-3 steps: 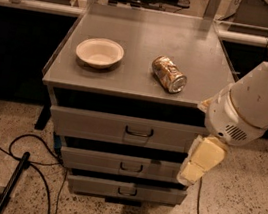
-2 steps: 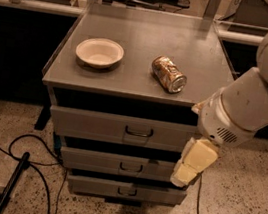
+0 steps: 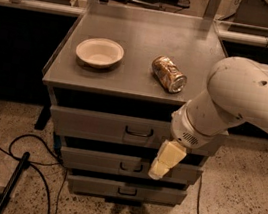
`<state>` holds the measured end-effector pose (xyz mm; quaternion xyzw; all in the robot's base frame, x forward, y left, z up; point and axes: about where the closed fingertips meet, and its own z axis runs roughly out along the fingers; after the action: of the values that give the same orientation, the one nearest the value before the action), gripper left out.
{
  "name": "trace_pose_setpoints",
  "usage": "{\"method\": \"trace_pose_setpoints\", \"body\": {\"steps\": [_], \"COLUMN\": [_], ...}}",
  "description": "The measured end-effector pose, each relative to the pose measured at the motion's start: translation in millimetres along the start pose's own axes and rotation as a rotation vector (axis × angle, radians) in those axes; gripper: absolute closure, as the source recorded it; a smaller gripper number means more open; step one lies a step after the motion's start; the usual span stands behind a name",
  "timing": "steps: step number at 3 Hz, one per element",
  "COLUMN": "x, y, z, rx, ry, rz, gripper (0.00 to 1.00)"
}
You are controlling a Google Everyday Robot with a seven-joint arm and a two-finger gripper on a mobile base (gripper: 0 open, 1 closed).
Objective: Open top drawer
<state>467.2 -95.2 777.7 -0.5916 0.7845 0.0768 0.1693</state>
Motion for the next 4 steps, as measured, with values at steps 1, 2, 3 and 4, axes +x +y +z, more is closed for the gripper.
{"method": "trace_pose_setpoints", "body": {"steps": [1,2,3,4], "x": [0,1,-1,-2], "y": [0,-2,-15,-31], "z": [0,27,59,76], "rx": [0.000,-0.002,0.021,0.046], "ry": [0.000,0.000,-0.006,-0.006], "rz": [0.000,0.017,0.029,0.033], "gripper": [0.00,0.00,0.00,0.00]}}
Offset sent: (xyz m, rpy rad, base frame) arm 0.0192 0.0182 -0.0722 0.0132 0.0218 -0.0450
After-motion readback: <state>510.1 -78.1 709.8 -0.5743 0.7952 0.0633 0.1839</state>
